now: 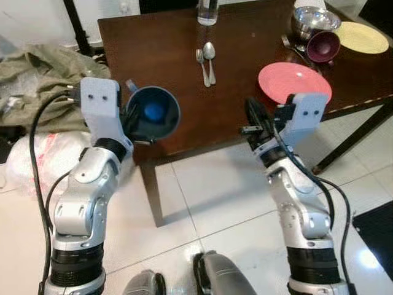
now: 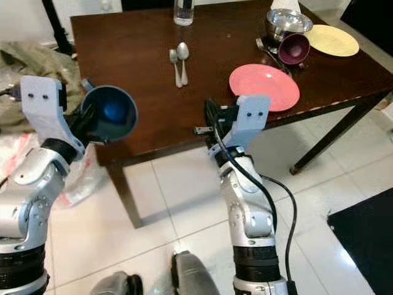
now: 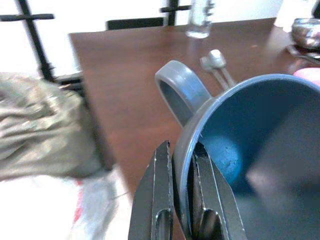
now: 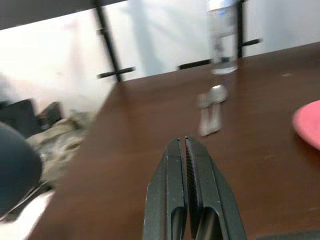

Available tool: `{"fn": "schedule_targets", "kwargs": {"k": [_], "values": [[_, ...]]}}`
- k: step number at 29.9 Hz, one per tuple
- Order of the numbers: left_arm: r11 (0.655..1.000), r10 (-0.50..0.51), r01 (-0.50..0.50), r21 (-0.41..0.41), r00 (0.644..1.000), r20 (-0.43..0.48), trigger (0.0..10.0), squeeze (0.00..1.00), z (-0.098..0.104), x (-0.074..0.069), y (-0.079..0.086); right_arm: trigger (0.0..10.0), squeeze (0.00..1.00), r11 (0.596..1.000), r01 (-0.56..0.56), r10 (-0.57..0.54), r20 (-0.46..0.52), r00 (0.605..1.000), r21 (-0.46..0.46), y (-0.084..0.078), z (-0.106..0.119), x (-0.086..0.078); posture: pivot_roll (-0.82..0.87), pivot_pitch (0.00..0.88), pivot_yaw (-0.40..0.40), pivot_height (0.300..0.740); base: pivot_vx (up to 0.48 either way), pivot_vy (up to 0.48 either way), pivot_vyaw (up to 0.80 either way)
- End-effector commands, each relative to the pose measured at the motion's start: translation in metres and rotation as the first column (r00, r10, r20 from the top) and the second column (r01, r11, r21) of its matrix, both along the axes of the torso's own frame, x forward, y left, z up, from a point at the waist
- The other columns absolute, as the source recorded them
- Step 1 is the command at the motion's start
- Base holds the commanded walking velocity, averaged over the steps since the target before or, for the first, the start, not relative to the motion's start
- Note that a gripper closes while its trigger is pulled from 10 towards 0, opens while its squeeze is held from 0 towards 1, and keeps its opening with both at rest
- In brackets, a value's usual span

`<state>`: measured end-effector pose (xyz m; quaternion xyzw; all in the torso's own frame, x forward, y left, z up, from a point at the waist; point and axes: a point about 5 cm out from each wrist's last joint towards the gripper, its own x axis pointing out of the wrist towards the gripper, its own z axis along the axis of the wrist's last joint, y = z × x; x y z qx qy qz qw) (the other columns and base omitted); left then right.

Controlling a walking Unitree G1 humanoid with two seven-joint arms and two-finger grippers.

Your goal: Setting the table

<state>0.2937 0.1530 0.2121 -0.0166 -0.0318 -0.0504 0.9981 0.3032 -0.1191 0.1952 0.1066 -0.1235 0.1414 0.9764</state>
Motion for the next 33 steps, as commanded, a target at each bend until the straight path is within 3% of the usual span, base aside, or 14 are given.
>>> {"fn": "schedule_targets", "kwargs": {"k": [1,9,19,33], "values": [[1.0,0.004,-0.004,-0.003,1.0,-0.008,10.0,0.0,-0.002,-0.0003,0.0002,10.0,0.0,1.0,0.002,-0.002,-0.011,1.0,0.001,-0.0013,-0.0027,-0.0006,-0.09,0.063,0.036,0.74,-0.296,0.0,0.0],[1.0,0.006,-0.006,-0.005,1.0,-0.01,10.0,0.0,-0.0019,0.0002,0.0001,10.0,0.0,1.0,-0.004,0.004,-0.014,1.0,0.005,-0.0006,-0.003,-0.0011,-0.09,0.064,0.036,0.74,-0.293,0.0,0.0],[1.0,0.008,-0.008,0.004,0.999,-0.036,10.0,0.0,-0.0045,0.0017,-0.001,10.0,0.0,0.999,-0.005,0.006,-0.027,1.0,0.037,-0.0016,-0.0032,-0.0009,-0.09,0.062,0.039,0.74,0.0,0.0,0.0],[0.999,0.035,-0.034,0.03,0.998,-0.056,10.0,0.0,-0.0084,0.0036,0.0019,10.0,0.0,0.999,-0.031,0.032,-0.048,0.998,0.03,0.0015,-0.0057,0.0001,-0.09,0.055,0.041,0.74,0.0,0.0,0.71]]}}
